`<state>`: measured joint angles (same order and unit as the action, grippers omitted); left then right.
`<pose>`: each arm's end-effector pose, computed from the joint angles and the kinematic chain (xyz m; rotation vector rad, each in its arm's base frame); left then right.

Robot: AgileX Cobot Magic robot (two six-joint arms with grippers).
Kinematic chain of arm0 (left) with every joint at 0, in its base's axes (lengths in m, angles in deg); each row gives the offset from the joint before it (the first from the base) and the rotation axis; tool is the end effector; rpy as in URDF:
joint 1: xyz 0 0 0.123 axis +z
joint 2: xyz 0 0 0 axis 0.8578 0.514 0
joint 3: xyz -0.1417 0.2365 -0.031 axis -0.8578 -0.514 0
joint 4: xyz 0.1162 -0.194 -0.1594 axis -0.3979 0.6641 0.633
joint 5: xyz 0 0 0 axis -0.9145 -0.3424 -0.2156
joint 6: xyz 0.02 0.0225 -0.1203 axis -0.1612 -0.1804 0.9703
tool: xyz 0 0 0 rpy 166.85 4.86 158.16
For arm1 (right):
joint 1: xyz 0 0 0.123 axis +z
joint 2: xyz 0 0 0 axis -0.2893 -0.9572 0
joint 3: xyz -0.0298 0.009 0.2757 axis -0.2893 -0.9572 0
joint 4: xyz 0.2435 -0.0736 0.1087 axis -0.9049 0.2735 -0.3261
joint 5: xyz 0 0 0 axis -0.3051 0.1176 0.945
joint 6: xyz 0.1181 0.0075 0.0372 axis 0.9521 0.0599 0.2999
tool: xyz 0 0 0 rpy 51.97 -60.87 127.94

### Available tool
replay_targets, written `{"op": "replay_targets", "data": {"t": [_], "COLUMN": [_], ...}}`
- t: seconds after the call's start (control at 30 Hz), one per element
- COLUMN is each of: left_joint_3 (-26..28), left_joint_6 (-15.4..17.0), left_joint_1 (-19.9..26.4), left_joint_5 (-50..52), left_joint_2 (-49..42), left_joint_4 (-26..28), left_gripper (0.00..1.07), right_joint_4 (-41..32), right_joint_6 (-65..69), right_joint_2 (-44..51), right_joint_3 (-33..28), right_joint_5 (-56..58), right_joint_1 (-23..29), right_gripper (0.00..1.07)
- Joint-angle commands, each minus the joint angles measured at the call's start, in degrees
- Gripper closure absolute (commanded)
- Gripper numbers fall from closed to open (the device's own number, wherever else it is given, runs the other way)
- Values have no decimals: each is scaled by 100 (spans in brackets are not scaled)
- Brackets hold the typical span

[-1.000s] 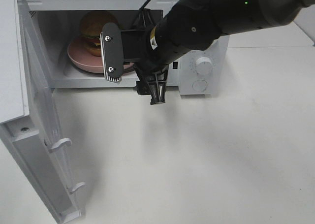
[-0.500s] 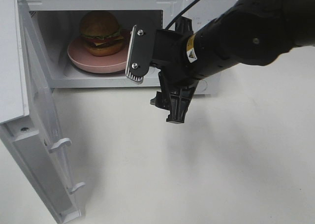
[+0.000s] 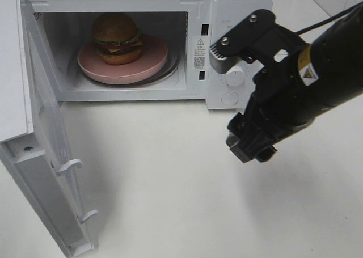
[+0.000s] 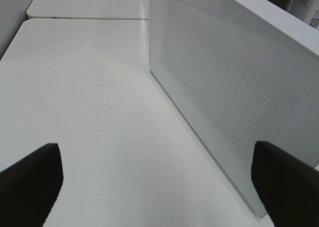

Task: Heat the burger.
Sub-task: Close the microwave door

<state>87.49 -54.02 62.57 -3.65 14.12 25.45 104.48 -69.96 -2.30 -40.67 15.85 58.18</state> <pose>0.0545 -0.0139 0.2787 0.0595 2.0073 -0.0811 0.2416 0.1866 0.2017 -1.0367 2.3478 0.0087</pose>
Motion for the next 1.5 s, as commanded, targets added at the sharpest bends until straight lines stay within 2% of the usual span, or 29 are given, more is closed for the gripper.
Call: {"op": "replay_targets", "data": {"t": [0.03, 0.07, 0.13, 0.17, 0.37, 0.67, 0.9, 1.03, 1.1, 1.2, 1.23, 1.27, 1.5], "left_joint_3": [6, 6, 6, 6, 6, 6, 6, 6, 6, 6, 6, 6, 6], "left_joint_6": [23, 23, 23, 23, 23, 23, 23, 23, 23, 23, 23, 23, 23], "left_joint_1": [6, 6, 6, 6, 6, 6, 6, 6, 6, 6, 6, 6, 6], "left_joint_5": [17, 17, 17, 17, 17, 17, 17, 17, 17, 17, 17, 17, 17], "left_joint_2": [-46, -46, -46, -46, -46, -46, -46, -46, -46, -46, -46, -46, -46], "left_joint_4": [29, 29, 29, 29, 29, 29, 29, 29, 29, 29, 29, 29, 29], "left_gripper": [9, 9, 9, 9, 9, 9, 9, 9, 9, 9, 9, 9, 9], "right_joint_4": [-80, -201, -246, -367, -602, -561, -413, -395, -430, -430, -447, -453, -458], "right_joint_6": [372, 372, 372, 372, 384, 441, 516, 567, 567, 561, 567, 567, 567], "right_joint_2": [235, 372, 441, 625, 1369, 2595, 3736, 3936, 4188, 4263, 4423, 4515, 5265], "right_joint_3": [-40, -40, -40, -40, -40, -80, -573, -773, -1014, -1077, -1175, -1215, -1547], "right_joint_5": [802, 1398, 1621, 2091, 2830, 3220, 3214, 3203, 3077, 3008, 2916, 2899, 2704], "right_joint_1": [0, 0, 0, 0, 0, 0, -17, -286, -974, -1175, -1530, -1673, -2303], "right_gripper": [31, 31, 31, 31, 31, 31, 31, 31, 31, 31, 31, 31, 31]}}
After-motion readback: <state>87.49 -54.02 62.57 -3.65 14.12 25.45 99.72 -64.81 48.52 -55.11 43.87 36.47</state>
